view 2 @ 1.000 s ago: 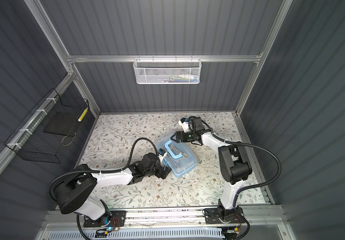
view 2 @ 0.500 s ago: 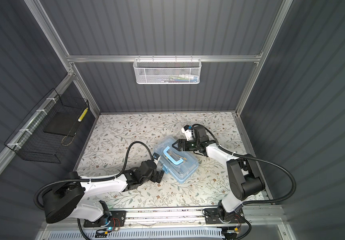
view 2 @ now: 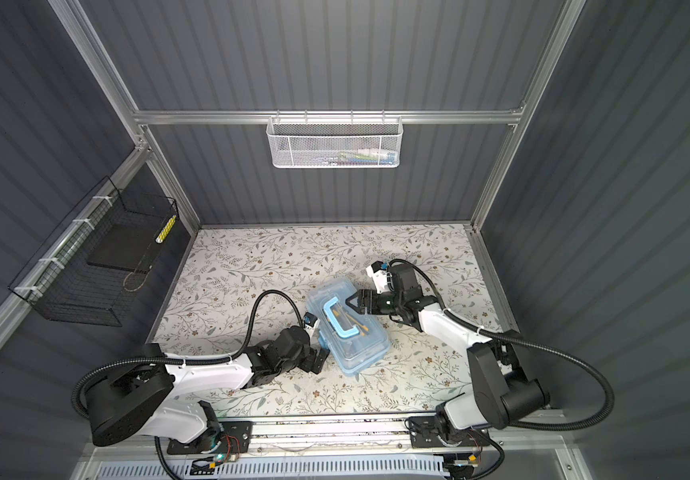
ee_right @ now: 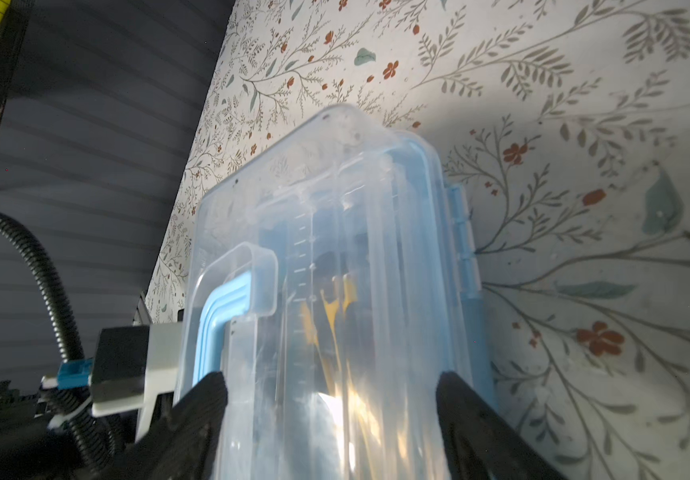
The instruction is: Pack the tool kit
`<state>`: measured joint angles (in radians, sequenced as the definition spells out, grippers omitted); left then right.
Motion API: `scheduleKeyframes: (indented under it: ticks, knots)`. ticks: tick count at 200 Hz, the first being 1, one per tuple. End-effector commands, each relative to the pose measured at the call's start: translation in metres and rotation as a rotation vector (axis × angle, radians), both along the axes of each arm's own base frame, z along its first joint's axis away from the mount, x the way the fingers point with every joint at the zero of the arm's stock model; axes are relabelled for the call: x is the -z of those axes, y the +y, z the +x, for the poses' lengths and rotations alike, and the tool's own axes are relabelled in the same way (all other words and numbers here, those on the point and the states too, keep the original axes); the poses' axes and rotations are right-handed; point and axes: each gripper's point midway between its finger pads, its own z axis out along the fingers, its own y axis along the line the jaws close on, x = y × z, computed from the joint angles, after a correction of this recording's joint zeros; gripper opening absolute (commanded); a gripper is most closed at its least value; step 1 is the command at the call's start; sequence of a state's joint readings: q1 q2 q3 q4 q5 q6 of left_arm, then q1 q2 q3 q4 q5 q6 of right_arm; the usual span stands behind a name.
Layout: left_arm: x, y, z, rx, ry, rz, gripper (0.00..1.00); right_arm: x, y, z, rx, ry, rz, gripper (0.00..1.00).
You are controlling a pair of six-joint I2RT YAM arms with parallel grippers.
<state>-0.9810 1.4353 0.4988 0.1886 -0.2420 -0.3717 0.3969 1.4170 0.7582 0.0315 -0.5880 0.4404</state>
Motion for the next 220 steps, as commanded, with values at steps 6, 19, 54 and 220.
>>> scheduleKeyframes:
  ticks: [6,19,54,220]
  knots:
    - [0.008,-0.002,0.000,0.004,0.005,0.001,1.00,0.005,-0.002,-0.021,-0.004,0.042,-0.007,0.81]
    - [0.013,0.000,0.000,-0.001,0.002,0.010,1.00,0.006,-0.003,-0.022,0.002,0.039,-0.013,0.81]
    - [0.024,0.020,0.015,-0.098,-0.058,0.107,1.00,0.006,0.001,-0.022,-0.003,0.051,0.019,0.81]
    - [-0.023,0.070,0.024,-0.308,-0.168,0.153,1.00,0.007,0.008,-0.015,-0.027,0.063,0.028,0.81]
